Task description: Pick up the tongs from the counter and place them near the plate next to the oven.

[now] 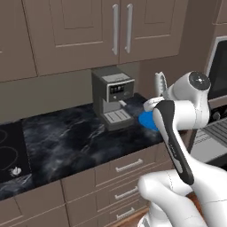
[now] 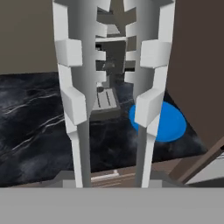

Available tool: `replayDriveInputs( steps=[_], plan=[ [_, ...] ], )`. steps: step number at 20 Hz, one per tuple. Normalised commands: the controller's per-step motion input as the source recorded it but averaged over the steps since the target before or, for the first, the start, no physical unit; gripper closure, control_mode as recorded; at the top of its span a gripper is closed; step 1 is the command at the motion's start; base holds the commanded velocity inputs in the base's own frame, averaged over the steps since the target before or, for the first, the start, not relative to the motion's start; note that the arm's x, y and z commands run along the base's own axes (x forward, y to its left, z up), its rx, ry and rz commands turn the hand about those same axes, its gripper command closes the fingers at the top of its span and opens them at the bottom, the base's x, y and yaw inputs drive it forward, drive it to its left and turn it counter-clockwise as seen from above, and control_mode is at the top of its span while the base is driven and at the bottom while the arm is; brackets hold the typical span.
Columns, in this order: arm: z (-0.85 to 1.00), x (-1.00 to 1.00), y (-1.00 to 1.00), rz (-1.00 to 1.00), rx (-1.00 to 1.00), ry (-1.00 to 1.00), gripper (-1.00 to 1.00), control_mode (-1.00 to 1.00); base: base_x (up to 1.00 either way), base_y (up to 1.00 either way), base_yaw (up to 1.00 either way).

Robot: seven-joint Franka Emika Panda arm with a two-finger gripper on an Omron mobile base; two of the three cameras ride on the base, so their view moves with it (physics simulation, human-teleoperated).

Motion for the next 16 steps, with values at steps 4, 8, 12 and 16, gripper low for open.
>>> replayDriveInputs(
  steps=[4, 8, 12, 16],
  plan=[
    [0.0, 0.0, 0.0, 0.0, 0.0, 0.0, 1.0, 1.0, 0.33, -0.43, 0.25],
    [0.0, 0.0, 0.0, 0.0, 0.0, 0.0, 1.0, 1.0, 0.47, -0.51, 0.23],
    [0.0, 0.0, 0.0, 0.0, 0.0, 0.0, 1.0, 1.0, 0.65, -0.41, 0.21],
    [0.0, 0.0, 0.0, 0.0, 0.0, 0.0, 1.0, 1.0, 0.49, -0.32, 0.18]
  ],
)
